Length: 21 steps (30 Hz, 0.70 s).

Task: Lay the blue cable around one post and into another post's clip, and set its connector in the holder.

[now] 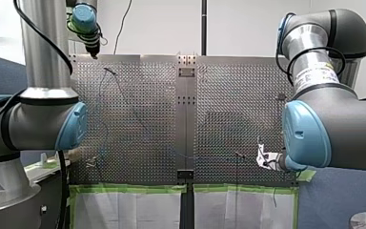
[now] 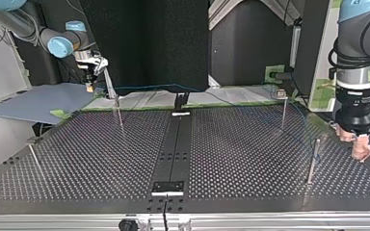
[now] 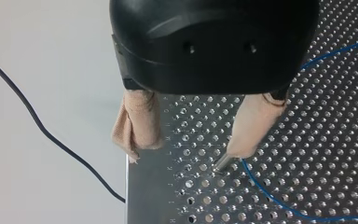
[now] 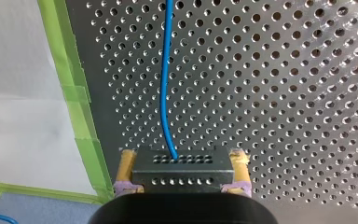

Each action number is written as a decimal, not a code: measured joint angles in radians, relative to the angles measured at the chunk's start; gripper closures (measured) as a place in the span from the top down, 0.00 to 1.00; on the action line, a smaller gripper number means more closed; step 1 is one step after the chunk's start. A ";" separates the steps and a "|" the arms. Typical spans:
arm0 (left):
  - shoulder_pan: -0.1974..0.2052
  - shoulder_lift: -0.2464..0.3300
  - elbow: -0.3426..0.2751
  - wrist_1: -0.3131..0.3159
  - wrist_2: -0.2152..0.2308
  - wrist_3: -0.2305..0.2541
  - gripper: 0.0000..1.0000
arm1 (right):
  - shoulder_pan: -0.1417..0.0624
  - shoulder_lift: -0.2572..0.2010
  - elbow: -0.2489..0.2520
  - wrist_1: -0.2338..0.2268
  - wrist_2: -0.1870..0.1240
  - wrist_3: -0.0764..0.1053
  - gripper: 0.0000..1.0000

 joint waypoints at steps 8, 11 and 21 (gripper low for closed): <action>0.000 0.000 0.001 0.000 0.003 0.001 1.00 | 0.001 0.000 0.000 0.000 0.000 0.000 0.00; 0.000 0.000 0.001 0.000 0.003 0.001 1.00 | 0.001 0.000 0.000 0.000 0.000 0.000 0.00; -0.001 0.002 0.001 0.003 0.008 -0.003 1.00 | 0.001 0.000 0.000 0.000 0.000 0.000 0.00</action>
